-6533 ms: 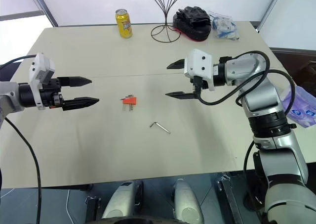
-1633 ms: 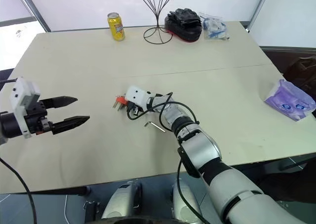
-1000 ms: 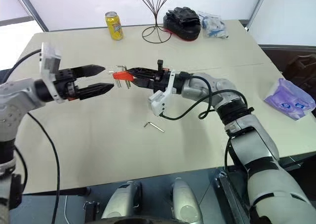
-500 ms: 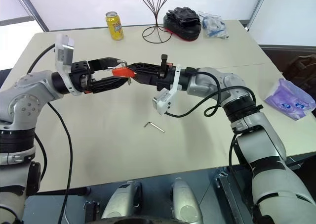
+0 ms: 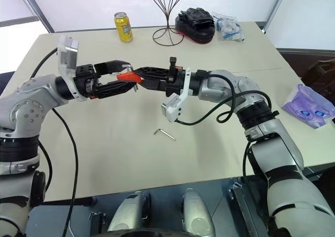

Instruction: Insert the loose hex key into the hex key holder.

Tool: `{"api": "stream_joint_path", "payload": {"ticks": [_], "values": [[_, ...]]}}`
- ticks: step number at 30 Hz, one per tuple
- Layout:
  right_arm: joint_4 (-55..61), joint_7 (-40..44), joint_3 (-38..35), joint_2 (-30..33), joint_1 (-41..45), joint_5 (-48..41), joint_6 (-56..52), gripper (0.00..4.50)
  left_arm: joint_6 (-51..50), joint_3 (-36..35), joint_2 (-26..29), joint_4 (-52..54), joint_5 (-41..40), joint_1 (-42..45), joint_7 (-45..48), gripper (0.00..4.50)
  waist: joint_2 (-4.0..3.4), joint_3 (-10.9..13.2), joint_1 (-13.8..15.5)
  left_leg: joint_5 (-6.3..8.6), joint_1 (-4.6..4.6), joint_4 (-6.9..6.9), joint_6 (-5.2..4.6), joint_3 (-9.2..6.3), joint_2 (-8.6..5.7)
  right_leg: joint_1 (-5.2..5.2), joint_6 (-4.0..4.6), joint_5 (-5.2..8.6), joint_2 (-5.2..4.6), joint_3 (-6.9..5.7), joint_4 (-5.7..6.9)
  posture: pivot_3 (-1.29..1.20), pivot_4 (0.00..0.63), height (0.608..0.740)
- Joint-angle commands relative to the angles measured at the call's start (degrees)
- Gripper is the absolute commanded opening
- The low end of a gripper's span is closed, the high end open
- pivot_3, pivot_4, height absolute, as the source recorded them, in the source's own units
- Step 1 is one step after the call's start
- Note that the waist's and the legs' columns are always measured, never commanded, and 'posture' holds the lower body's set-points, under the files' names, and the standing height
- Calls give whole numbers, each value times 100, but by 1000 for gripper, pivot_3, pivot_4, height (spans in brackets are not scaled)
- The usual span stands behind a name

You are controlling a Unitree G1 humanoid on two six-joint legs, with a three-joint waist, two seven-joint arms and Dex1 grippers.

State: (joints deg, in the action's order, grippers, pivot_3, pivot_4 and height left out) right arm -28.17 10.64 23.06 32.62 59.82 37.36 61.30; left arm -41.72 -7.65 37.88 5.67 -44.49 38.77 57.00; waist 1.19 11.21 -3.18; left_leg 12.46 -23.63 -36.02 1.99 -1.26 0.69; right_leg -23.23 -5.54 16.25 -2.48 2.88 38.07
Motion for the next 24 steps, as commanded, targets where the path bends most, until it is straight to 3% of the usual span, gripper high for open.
{"api": "stream_joint_path", "payload": {"ticks": [1,5,21,22,24], "values": [[217,29,-210,31,216,-206,16,1014,48,-155,-29,60,-95,28,-1,2159,0,0,13,0,0,0,0,0,0,0,0,0,0,0,0,0,150,740],[211,72,-221,24,236,-247,1,1014,41,-125,-48,63,-65,6,23,140,0,0,39,0,0,0,0,1,0,0,0,0,0,0,0,0,150,740],[260,283,-255,27,211,-432,-92,1014,55,-23,-141,114,-4,2,-22,64,0,0,64,0,0,-4,0,0,0,2,0,0,0,0,1,0,150,740],[261,333,-252,30,201,-484,-103,2027,57,-24,-147,119,0,0,-24,0,0,0,65,0,0,-4,0,1,0,2,0,0,0,0,1,0,150,740],[269,406,-250,40,176,-547,-110,2909,60,-26,-160,128,8,0,-28,0,0,0,65,0,0,-4,0,0,0,2,0,0,-1,0,1,0,150,740]]}}
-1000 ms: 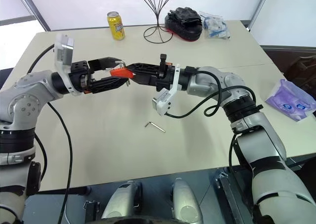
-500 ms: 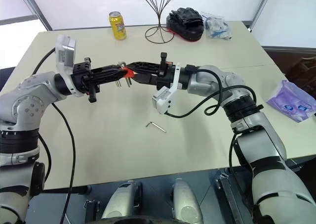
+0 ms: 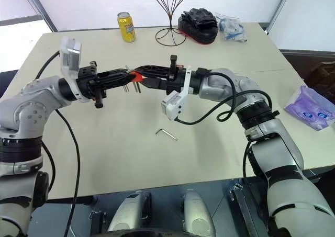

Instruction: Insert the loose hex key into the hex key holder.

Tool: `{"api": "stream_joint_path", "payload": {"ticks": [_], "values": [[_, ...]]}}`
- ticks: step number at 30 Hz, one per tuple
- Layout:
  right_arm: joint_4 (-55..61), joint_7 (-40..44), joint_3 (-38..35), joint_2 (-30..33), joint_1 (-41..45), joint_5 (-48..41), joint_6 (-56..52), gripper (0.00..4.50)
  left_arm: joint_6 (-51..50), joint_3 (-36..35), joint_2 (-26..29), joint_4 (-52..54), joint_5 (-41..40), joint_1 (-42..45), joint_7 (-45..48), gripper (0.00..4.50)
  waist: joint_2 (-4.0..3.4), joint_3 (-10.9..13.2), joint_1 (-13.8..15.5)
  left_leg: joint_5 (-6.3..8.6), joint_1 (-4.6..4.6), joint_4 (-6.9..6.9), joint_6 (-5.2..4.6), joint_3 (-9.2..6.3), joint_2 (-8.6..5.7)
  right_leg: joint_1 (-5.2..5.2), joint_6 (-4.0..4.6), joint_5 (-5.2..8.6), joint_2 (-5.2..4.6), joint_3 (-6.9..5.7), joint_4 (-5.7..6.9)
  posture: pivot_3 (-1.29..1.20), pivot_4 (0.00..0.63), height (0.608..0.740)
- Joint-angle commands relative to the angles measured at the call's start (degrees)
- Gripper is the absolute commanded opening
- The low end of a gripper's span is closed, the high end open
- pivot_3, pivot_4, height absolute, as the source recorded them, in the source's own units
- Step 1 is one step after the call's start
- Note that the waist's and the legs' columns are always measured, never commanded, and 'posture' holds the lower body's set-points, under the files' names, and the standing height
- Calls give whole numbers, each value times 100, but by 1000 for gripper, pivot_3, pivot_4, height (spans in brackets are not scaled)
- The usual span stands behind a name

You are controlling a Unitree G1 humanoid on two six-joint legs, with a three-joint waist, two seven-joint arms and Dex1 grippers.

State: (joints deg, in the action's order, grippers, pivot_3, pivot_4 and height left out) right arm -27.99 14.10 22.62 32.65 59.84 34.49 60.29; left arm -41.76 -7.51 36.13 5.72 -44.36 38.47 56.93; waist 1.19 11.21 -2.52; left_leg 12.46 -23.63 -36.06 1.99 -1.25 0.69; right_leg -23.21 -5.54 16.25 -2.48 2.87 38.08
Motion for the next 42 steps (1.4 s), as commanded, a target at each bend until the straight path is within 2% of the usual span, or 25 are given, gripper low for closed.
{"api": "stream_joint_path", "payload": {"ticks": [1,3,9,11,12,14,15,17,20,24,27,30,37,42], "values": [[264,93,-205,41,158,-277,-19,3262,66,-46,11,123,1,30,-20,0,0,0,-1,0,0,0,0,0,0,0,0,0,0,0,0,0,150,740],[289,191,-193,69,104,-321,-48,4323,74,-53,3,124,8,31,-21,0,0,0,-1,0,0,0,0,0,0,0,0,0,0,0,0,0,150,740],[400,878,-187,361,-232,-839,-403,4424,159,-89,34,98,71,28,-11,0,0,0,16,0,0,-1,0,-2,0,4,0,0,-1,-1,-1,0,150,740],[498,1653,-151,488,-526,-1604,-1063,4424,222,-114,60,107,128,15,-20,0,0,0,17,0,0,-2,0,-2,-1,5,0,0,-3,-2,-1,0,150,740],[686,2161,-162,542,-758,-2168,-1619,4424,257,-121,75,138,162,2,-31,0,0,0,16,0,0,-4,-1,-4,0,9,0,0,-3,-3,-1,0,150,740],[1565,3103,-355,531,-1312,-3525,-4005,4424,362,-125,113,236,261,-51,-48,0,1,0,15,0,1,-4,-2,-7,2,11,0,0,-2,-4,-1,0,150,740],[2092,3430,-413,580,-1491,-4013,-5498,4424,411,-116,133,307,311,-97,-64,0,-1,1,18,1,2,-5,-3,-10,6,14,0,0,-1,-5,-1,0,150,740],[2954,3924,-360,768,-1623,-4665,-7667,4424,447,-120,117,444,332,-175,-161,0,-4,3,9,1,1,-5,-4,-12,9,12,0,0,-3,-5,1,0,150,740],[3716,4051,-298,782,-1505,-5230,-9968,4424,448,-120,57,638,329,-285,-334,0,-6,3,6,2,1,-5,-5,-13,11,8,1,0,-4,-6,3,0,150,740],[4129,4065,-143,666,-1354,-5529,-11500,4424,363,-175,-14,830,264,-388,-549,0,-6,3,25,2,2,-6,-5,-15,13,8,1,1,2,-9,2,0,150,740],[4243,4020,2,560,-1300,-5591,-12030,4424,314,-228,24,899,237,-444,-642,0,-5,3,48,2,0,-6,-6,-13,7,8,1,1,-1,-9,-2,0,150,740],[4160,3814,242,390,-1344,-5359,-12052,4424,263,-300,88,951,194,-512,-710,0,-4,2,48,3,-2,-7,-6,-12,4,8,0,1,-2,-9,-3,0,150,740],[3470,3231,801,-129,-1505,-4627,-11590,4424,165,-396,243,1153,124,-724,-873,0,-2,1,29,3,-6,-6,-6,-12,4,1,0,1,2,-9,-2,0,150,740],[3081,3062,1166,-219,-1681,-3997,-10896,4424,84,-452,290,1295,52,-812,-1000,0,4,-3,20,3,-8,-7,-6,-11,3,0,-1,0,2,-9,-3,0,150,740]]}}
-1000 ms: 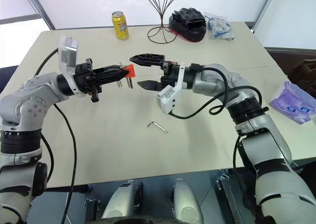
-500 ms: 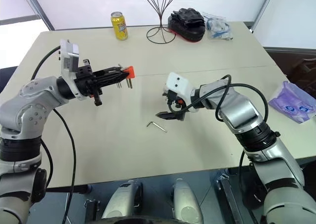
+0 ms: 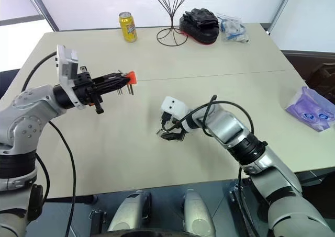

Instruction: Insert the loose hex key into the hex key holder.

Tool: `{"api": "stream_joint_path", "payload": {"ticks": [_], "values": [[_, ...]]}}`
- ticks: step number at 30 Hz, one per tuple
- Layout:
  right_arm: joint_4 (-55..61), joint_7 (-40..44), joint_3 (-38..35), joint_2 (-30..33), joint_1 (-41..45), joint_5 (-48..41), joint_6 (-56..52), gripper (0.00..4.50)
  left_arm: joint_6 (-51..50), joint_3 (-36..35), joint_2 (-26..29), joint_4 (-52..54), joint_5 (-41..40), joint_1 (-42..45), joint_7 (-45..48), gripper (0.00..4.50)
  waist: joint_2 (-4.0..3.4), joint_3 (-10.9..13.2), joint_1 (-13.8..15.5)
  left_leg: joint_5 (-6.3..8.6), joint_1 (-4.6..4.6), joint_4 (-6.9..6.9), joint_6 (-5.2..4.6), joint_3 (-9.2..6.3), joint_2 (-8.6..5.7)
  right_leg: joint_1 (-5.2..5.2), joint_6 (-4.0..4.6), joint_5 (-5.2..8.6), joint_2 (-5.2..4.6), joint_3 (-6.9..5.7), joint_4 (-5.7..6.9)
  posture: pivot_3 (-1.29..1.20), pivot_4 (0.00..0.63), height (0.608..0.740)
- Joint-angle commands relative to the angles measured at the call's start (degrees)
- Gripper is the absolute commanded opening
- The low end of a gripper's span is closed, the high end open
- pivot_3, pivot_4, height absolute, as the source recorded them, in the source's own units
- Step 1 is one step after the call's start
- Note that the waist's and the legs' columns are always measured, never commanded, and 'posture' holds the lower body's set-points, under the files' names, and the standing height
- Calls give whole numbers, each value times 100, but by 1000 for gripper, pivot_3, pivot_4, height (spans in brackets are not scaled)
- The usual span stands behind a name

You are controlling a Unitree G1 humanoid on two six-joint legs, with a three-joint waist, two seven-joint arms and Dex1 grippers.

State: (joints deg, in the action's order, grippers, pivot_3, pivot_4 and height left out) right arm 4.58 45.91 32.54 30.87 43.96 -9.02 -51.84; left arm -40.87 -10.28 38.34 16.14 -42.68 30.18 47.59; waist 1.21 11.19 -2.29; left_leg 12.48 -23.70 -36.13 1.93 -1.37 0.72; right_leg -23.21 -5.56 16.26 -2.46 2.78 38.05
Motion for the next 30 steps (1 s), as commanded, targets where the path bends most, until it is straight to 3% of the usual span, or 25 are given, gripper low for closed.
{"api": "stream_joint_path", "payload": {"ticks": [1,2,5,12,17,19,24,30], "values": [[-221,-135,232,-38,-119,475,466,4424,-18,-187,84,278,-129,1,-87,0,2,-1,-8,0,2,-1,0,0,0,2,0,0,1,0,1,0,150,740],[-252,-139,265,-41,-133,566,570,4424,-24,-197,98,288,-140,-9,-98,0,3,-2,-10,0,2,-1,0,-1,1,2,0,0,3,0,2,0,150,740],[-341,-123,357,-11,-194,846,921,3590,-29,-217,143,314,-139,-41,-137,0,3,-3,-20,0,17,0,0,-1,0,15,0,0,7,0,3,0,150,740],[-437,76,303,-25,-233,991,1046,47,8,-191,181,336,-142,-48,-196,0,3,-3,14,0,19,-3,0,-2,1,20,0,0,4,0,2,0,150,740],[-534,159,178,-27,-290,1016,1031,47,35,-178,155,333,-140,-40,-219,0,6,-5,41,0,22,-4,0,-5,0,29,1,0,1,-4,-1,0,150,740],[-586,-79,-182,-115,-354,952,1344,47,61,-158,123,318,-126,-45,-229,0,7,-5,55,0,22,-4,0,-7,0,30,1,0,2,-5,-1,0,150,740],[-881,-1281,-1570,-568,-348,842,3344,47,142,-60,-65,308,-91,-63,-294,0,6,-1,114,0,19,-3,0,2,-2,24,1,0,0,-1,-4,0,150,740],[-935,-2594,-2898,-1048,123,759,4123,47,310,107,-397,181,79,36,-416,0,6,-1,123,0,-1,6,1,2,0,-2,0,0,2,1,-5,0,150,740]]}}
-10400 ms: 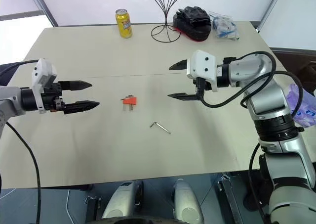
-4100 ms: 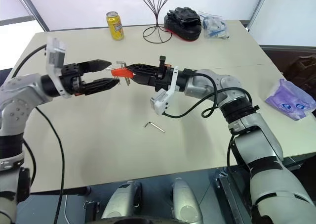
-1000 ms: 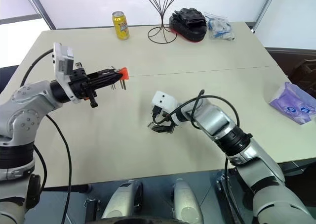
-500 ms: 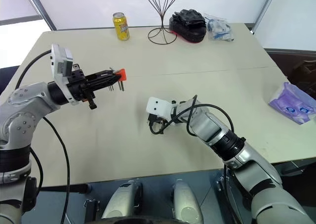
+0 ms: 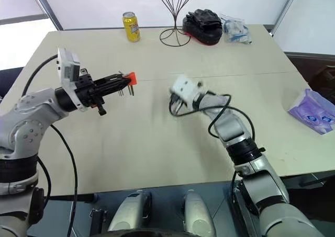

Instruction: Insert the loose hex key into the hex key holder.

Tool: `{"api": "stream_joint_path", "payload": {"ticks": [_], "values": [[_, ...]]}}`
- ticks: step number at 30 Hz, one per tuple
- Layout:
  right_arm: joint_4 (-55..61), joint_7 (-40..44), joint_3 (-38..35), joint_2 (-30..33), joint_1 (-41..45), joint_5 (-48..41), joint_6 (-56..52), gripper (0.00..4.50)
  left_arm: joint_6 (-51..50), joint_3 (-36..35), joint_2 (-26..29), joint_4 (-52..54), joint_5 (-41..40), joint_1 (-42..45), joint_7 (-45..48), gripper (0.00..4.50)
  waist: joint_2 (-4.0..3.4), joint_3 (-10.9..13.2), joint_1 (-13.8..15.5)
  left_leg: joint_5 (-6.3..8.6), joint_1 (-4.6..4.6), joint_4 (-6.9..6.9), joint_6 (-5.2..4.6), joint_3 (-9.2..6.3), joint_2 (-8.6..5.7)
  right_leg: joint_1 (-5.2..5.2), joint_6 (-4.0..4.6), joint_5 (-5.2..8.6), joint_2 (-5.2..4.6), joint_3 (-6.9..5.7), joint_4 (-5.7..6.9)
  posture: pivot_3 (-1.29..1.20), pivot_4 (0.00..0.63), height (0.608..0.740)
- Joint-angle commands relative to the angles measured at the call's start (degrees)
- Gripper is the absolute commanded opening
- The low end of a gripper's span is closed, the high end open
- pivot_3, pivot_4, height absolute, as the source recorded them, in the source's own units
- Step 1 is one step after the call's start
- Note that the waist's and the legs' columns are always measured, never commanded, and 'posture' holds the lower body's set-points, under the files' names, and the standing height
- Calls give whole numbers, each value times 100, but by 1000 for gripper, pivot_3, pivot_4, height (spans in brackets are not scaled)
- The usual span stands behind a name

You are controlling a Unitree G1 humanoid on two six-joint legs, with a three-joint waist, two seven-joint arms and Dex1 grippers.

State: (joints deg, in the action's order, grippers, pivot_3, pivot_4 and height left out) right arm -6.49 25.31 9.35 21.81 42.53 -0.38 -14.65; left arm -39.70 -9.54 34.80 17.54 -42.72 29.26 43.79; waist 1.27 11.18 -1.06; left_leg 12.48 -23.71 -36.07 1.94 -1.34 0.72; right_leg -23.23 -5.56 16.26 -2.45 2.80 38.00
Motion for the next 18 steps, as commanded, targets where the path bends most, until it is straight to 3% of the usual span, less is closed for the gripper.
{"api": "stream_joint_path", "payload": {"ticks": [1,8,13,18], "values": [[223,-801,-824,-263,407,-168,493,47,254,76,-103,-23,147,151,-47,0,0,0,1,0,-2,0,0,0,0,-3,0,0,0,0,0,0,150,740],[808,-1343,-1581,-1280,823,-1225,356,47,574,227,-464,-517,467,353,-150,0,-1,0,-12,0,-2,3,0,0,3,-4,0,0,2,0,2,0,150,740],[1122,-1238,-1448,-1944,742,-1768,343,47,665,321,-645,-741,610,619,-156,0,-2,1,-9,0,-4,2,0,0,2,-5,0,0,0,0,3,0,150,740],[1058,-1126,-1096,-2211,712,-1553,817,47,644,307,-693,-811,590,771,-131,0,-3,1,-8,0,-4,2,0,-1,2,-5,0,0,-1,-1,3,0,150,740]]}}
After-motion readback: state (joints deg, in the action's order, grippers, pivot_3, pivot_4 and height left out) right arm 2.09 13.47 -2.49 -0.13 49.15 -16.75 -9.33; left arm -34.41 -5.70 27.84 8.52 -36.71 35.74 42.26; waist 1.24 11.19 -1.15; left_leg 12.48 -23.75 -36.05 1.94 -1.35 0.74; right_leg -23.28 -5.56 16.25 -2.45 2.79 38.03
